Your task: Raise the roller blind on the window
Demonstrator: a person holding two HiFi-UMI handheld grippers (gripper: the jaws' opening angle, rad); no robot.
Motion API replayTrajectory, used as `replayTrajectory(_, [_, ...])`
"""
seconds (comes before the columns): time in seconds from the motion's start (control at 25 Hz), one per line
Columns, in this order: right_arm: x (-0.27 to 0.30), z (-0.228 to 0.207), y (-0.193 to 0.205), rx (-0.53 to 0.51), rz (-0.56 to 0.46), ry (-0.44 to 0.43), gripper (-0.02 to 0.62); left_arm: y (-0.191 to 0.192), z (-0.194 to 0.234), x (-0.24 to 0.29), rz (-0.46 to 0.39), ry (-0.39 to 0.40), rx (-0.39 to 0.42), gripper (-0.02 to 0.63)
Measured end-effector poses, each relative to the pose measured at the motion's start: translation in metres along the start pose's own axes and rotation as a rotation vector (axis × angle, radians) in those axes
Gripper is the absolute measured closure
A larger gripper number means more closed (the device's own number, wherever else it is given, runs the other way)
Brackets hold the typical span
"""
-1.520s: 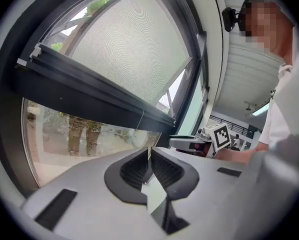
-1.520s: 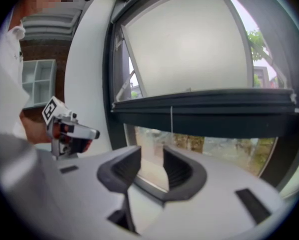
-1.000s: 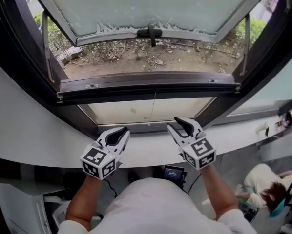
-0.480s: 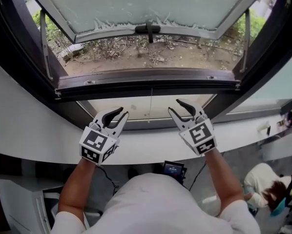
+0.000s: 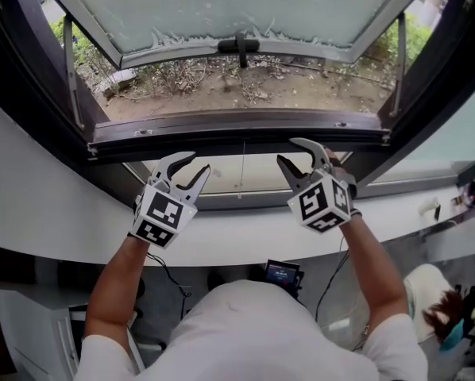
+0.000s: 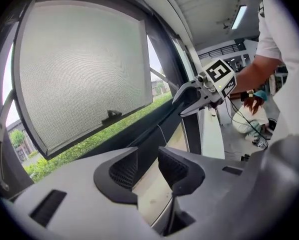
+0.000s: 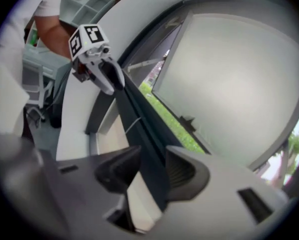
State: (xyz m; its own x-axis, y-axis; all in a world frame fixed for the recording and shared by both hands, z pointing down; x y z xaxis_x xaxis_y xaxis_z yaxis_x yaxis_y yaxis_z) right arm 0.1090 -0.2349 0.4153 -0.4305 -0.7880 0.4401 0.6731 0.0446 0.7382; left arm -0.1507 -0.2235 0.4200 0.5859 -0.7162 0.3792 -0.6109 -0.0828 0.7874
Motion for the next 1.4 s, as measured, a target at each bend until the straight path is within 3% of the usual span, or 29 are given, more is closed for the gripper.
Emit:
replayTrajectory(0.28, [0.016,-0.002,-0.009,-0.170,0.071,-0.003,0.423,-0.005,0.008,0.015,0.064,-0.002,0.125,0.451])
replayTrajectory(0.96, [0.035,0.011,-0.015,-0.453,0.203,0.006,0.423,-0.026,-0.004,0.055,0.196,0.017,0.474,0.446])
replayTrajectory(1.16, [0.036,0.012,-0.017,-0.437,0.215,0.026,0.438,-0.029,-0.004,0.057,0.235,0.029,0.509,0.458])
replayTrajectory(1.4, [0.036,0.013,-0.018,-0.386,0.233,0.026,0.446,-0.033,-0.002,0.057,0.264,0.093,0.480,0.471])
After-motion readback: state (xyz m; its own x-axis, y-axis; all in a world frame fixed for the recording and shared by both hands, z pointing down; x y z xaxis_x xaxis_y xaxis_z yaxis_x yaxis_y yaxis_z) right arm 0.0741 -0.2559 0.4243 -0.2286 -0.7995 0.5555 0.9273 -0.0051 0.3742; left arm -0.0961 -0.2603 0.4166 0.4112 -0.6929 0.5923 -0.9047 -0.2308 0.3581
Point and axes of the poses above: the fingertips, and each gripper's own axes: x forward along the fingers, z to its left, y out of its underside, the point moved 10 cm from there along -x, backward along the fingers, and after that the axes turned 10 degrees about x, right-handed, at the moved point
